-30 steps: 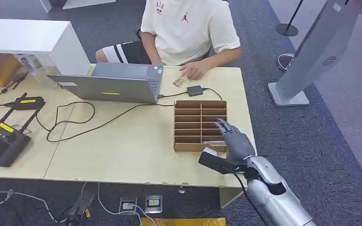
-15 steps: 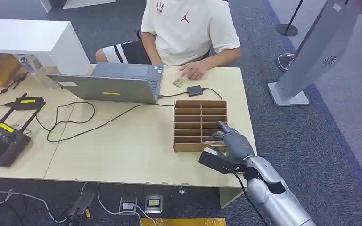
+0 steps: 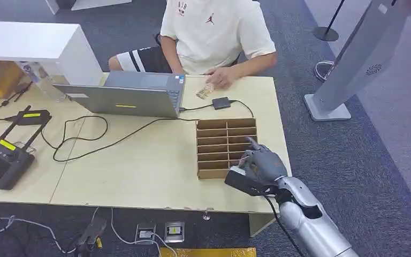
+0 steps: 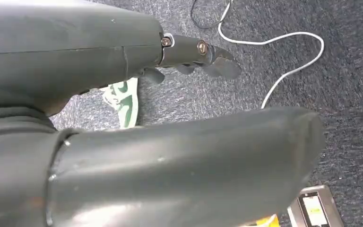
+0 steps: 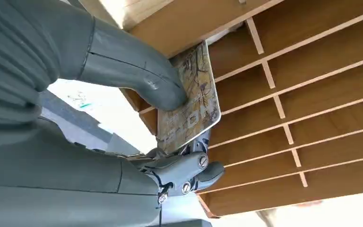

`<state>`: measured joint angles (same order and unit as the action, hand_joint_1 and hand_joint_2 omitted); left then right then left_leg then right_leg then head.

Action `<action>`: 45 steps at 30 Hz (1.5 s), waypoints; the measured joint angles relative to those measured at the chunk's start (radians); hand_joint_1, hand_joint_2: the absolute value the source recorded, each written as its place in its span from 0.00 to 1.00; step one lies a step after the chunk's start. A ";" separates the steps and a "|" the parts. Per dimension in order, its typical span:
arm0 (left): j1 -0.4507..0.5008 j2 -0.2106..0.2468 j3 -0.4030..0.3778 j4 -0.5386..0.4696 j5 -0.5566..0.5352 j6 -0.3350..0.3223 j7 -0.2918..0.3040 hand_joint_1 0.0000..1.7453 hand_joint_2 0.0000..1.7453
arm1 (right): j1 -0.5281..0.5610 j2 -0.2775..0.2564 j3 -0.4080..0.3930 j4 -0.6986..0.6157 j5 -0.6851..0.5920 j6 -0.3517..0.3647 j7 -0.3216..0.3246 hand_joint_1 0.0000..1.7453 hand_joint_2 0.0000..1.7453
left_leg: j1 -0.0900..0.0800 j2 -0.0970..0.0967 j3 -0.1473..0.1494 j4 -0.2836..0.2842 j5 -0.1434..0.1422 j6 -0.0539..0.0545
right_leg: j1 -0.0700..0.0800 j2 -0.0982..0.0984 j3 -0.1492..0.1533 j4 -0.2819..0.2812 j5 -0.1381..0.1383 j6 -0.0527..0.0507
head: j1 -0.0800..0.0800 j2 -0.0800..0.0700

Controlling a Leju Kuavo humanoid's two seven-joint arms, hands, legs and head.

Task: Pass the card to the sensor for recognition and then transmit it.

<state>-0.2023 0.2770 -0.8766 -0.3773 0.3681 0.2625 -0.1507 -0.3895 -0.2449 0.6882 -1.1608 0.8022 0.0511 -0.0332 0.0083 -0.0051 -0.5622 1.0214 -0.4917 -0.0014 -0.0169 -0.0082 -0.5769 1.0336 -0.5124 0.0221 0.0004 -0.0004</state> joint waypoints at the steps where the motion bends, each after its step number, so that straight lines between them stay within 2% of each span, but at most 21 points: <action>1: 0.000 0.000 0.000 0.000 0.000 0.001 0.000 0.00 0.00 | -0.001 0.002 0.000 0.003 0.001 -0.006 0.000 1.00 1.00 | 0.000 0.000 0.000 0.000 0.000 0.000 | 0.000 0.000 0.000 0.000 0.000 0.000 | 0.000 0.000; 7: 0.001 -0.001 0.000 0.000 0.003 0.014 -0.008 0.00 0.00 | -0.016 0.004 -0.004 0.004 0.012 -0.075 0.010 1.00 1.00 | 0.000 0.000 0.000 0.000 0.000 0.000 | 0.000 0.000 0.000 0.000 0.000 0.000 | 0.000 0.000; 12: 0.008 0.000 0.000 0.000 0.008 0.023 -0.028 0.00 0.00 | -0.050 0.004 -0.041 -0.019 0.027 -0.130 0.032 1.00 1.00 | 0.000 0.000 0.000 0.000 0.000 0.000 | 0.000 0.000 0.000 0.000 0.000 0.000 | 0.000 0.000; 16: 0.011 0.000 0.000 0.001 0.010 0.028 -0.044 0.00 0.00 | -0.105 -0.002 -0.107 -0.069 0.045 -0.132 0.018 1.00 1.00 | 0.000 0.001 0.000 0.000 0.000 0.000 | 0.000 0.000 0.000 0.000 0.000 0.000 | 0.000 0.000; 22: 0.012 -0.001 0.000 0.003 0.011 0.027 -0.057 0.00 0.00 | -0.237 -0.020 -0.214 -0.113 0.054 -0.108 -0.042 1.00 1.00 | 0.000 0.001 0.000 0.000 0.000 0.000 | 0.000 0.001 0.000 0.000 0.000 0.000 | 0.000 0.000; 27: 0.007 -0.005 0.000 0.006 0.009 0.022 -0.057 0.00 0.00 | -0.326 -0.032 -0.228 -0.108 0.081 -0.082 -0.097 1.00 1.00 | 0.000 0.002 0.000 0.000 0.000 0.000 | 0.000 0.001 0.000 0.000 0.000 0.000 | -0.001 0.000; 34: -0.008 -0.011 0.000 0.009 0.008 0.002 -0.049 0.00 0.00 | -0.403 -0.010 -0.196 0.053 0.133 -0.128 -0.170 1.00 1.00 | 0.000 0.001 0.000 0.000 0.000 0.000 | 0.000 0.001 0.000 0.000 0.000 0.000 | 0.000 0.000; 43: -0.012 -0.012 0.000 0.012 0.007 -0.003 -0.042 0.00 0.00 | -0.438 0.033 -0.132 0.276 0.146 -0.175 -0.188 1.00 1.00 | 0.000 0.000 -0.001 0.000 0.000 0.000 | 0.000 -0.001 0.000 0.000 0.000 0.000 | 0.000 0.000; 44: -0.011 -0.012 0.000 0.012 0.007 -0.002 -0.042 0.00 0.00 | -0.438 0.035 -0.129 0.291 0.146 -0.177 -0.188 0.89 1.00 | 0.000 0.000 -0.001 0.000 0.000 0.000 | 0.000 -0.001 0.000 0.000 0.000 0.000 | 0.000 0.000; 45: -0.011 -0.012 0.000 0.013 0.008 -0.001 -0.042 0.00 0.00 | -0.438 0.038 -0.126 0.304 0.143 -0.178 -0.188 0.05 1.00 | 0.000 0.000 -0.001 0.000 0.000 0.000 | 0.000 -0.001 0.000 0.000 0.000 0.000 | 0.000 0.000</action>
<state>-0.2131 0.2651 -0.8770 -0.3647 0.3758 0.2613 -0.1923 -0.8276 -0.2071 0.5619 -0.8564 0.9453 -0.1267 -0.2213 0.0083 -0.0050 -0.5631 1.0215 -0.4912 -0.0011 -0.0168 -0.0091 -0.5768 1.0339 -0.5120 0.0223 0.0004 -0.0004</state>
